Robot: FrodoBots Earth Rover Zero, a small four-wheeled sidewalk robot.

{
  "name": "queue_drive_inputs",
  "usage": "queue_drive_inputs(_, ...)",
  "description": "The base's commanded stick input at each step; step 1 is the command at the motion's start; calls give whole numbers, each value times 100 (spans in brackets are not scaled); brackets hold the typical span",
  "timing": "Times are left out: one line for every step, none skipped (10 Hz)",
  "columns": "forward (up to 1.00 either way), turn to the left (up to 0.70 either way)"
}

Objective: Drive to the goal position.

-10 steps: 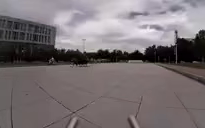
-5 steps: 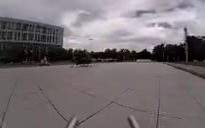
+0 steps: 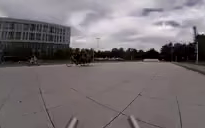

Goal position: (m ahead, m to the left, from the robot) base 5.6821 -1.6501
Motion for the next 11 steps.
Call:
queue_drive_inputs(70,18)
queue_drive_inputs(70,18)
queue_drive_inputs(70,18)
queue_drive_inputs(70,18)
queue_drive_inputs(70,18)
queue_drive_inputs(70,18)
queue_drive_inputs(70,18)
queue_drive_inputs(70,18)
queue_drive_inputs(70,18)
queue_drive_inputs(70,14)
queue_drive_inputs(70,0)
